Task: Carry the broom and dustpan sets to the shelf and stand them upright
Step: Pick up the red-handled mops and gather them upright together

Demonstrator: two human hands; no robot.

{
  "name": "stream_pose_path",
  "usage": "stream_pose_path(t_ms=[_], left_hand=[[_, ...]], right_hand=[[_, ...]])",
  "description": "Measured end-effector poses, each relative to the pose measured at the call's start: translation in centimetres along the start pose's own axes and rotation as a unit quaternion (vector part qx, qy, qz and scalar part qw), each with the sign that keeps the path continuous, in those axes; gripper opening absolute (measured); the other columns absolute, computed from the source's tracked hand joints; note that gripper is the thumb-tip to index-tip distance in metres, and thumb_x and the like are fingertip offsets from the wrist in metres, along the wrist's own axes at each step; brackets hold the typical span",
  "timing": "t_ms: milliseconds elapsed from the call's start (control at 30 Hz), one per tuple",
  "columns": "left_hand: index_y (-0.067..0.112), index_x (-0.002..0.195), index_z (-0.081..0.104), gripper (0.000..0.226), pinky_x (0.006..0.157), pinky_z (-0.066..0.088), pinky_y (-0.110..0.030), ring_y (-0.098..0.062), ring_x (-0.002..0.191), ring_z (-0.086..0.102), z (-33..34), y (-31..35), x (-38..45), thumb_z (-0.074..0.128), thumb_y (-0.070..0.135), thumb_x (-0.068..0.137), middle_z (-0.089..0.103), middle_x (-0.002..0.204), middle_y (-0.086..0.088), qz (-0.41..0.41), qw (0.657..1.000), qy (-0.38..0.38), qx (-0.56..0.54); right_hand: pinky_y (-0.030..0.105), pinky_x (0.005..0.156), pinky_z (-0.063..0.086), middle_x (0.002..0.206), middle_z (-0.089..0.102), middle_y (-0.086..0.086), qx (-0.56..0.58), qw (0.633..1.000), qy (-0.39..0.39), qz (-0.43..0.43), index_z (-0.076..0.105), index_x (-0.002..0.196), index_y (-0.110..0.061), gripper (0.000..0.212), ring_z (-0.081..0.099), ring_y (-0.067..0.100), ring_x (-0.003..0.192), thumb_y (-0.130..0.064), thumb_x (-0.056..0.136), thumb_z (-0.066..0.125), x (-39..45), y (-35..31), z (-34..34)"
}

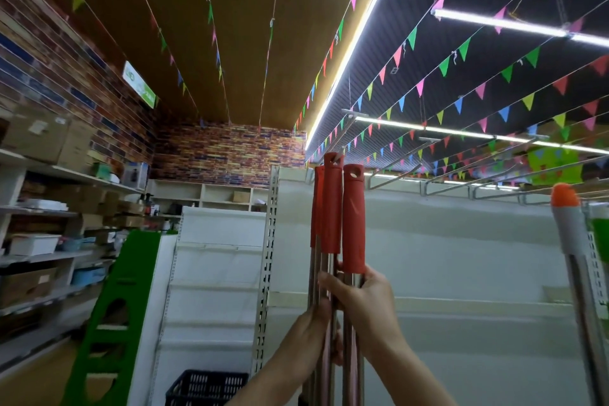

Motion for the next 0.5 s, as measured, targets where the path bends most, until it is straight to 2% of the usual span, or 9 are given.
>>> stream_pose_path(t_ms=[100, 133, 200, 267, 333, 367, 433, 500], left_hand=[[0.041, 0.105, 0.060, 0.040, 0.084, 0.057, -0.041, -0.024, 0.089, 0.071, -0.3, -0.4, 0.2, 0.029, 0.059, 0.088, 0.073, 0.097, -0.011, -0.008, 1.000, 0.001, 0.006], [0.044, 0.099, 0.063, 0.036, 0.088, 0.055, -0.043, -0.020, 0.092, 0.071, -0.5, -0.5, 0.4, 0.029, 0.053, 0.092, 0.074, 0.098, -0.006, -0.013, 1.000, 0.008, 0.013], [0.046, 0.094, 0.066, 0.037, 0.092, 0.053, -0.044, -0.016, 0.094, 0.070, -1.0, -0.8, 0.7, 0.031, 0.057, 0.090, 0.074, 0.096, 0.002, -0.020, 0.998, 0.021, 0.051], [0.039, 0.097, 0.063, 0.044, 0.089, 0.054, -0.043, -0.016, 0.091, 0.068, -1.4, -0.7, 0.8, 0.030, 0.066, 0.084, 0.071, 0.092, 0.004, -0.017, 0.995, 0.028, 0.099], [0.030, 0.090, 0.057, 0.048, 0.083, 0.054, -0.042, -0.019, 0.082, 0.066, -2.3, -0.7, 1.2, 0.036, 0.071, 0.077, 0.066, 0.084, 0.002, -0.031, 0.991, 0.062, 0.118], [0.028, 0.085, 0.054, 0.046, 0.078, 0.053, -0.041, -0.018, 0.076, 0.062, -2.7, -0.9, 1.3, 0.040, 0.070, 0.074, 0.061, 0.078, 0.002, -0.036, 0.990, 0.079, 0.114], [0.027, 0.078, 0.050, 0.033, 0.071, 0.048, -0.038, -0.015, 0.069, 0.053, -2.8, -0.7, 1.6, 0.043, 0.059, 0.081, 0.052, 0.071, 0.003, -0.029, 0.989, 0.087, 0.115], [0.026, 0.078, 0.049, 0.025, 0.073, 0.048, -0.036, -0.016, 0.072, 0.053, -2.6, -0.8, 1.6, 0.041, 0.047, 0.090, 0.050, 0.073, 0.001, -0.026, 0.988, 0.081, 0.126]], right_hand=[[0.055, 0.079, 0.055, 0.078, 0.072, 0.018, -0.018, 0.999, -0.008, -0.028, 0.069, 0.081, -0.012, 0.014, 0.070, 0.037, 0.080, -0.022, 0.074, 0.075, -0.4, 0.0, 0.2], [0.054, 0.080, 0.055, 0.080, 0.071, 0.021, -0.017, 0.999, -0.010, -0.037, 0.068, 0.083, -0.010, 0.013, 0.069, 0.037, 0.081, -0.020, 0.077, 0.073, -0.6, 0.0, 0.3], [0.045, 0.074, 0.055, 0.075, 0.069, 0.019, -0.011, 0.999, -0.018, -0.049, 0.066, 0.084, -0.008, 0.009, 0.066, 0.033, 0.074, -0.015, 0.080, 0.070, -1.1, -0.2, 0.4], [0.036, 0.067, 0.049, 0.069, 0.063, 0.009, -0.011, 0.998, -0.029, -0.058, 0.064, 0.082, -0.008, 0.006, 0.060, 0.022, 0.068, -0.012, 0.081, 0.068, -1.4, -0.5, 0.7], [0.032, 0.066, 0.046, 0.068, 0.058, 0.003, -0.020, 0.997, -0.033, -0.070, 0.062, 0.082, -0.010, 0.005, 0.056, 0.014, 0.066, -0.011, 0.082, 0.066, -1.4, -1.0, 0.8], [0.030, 0.064, 0.045, 0.068, 0.056, 0.002, -0.028, 0.996, -0.036, -0.078, 0.061, 0.083, -0.010, 0.004, 0.053, 0.012, 0.064, -0.011, 0.082, 0.065, -1.5, -1.5, 0.7], [0.028, 0.061, 0.042, 0.069, 0.052, 0.005, -0.043, 0.994, -0.044, -0.090, 0.060, 0.087, -0.007, 0.005, 0.049, 0.012, 0.062, -0.009, 0.083, 0.061, -1.4, -2.6, 0.6], [0.026, 0.057, 0.040, 0.066, 0.049, 0.004, -0.051, 0.993, -0.045, -0.101, 0.059, 0.090, -0.004, 0.007, 0.045, 0.013, 0.060, -0.006, 0.083, 0.059, -1.1, -3.7, 0.4]])
Point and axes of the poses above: each hand's wrist, its own x-axis towards the middle knuckle, its own z-axis out of the palm, y = z × x, the point moved 6 cm from there along x, towards the middle knuckle
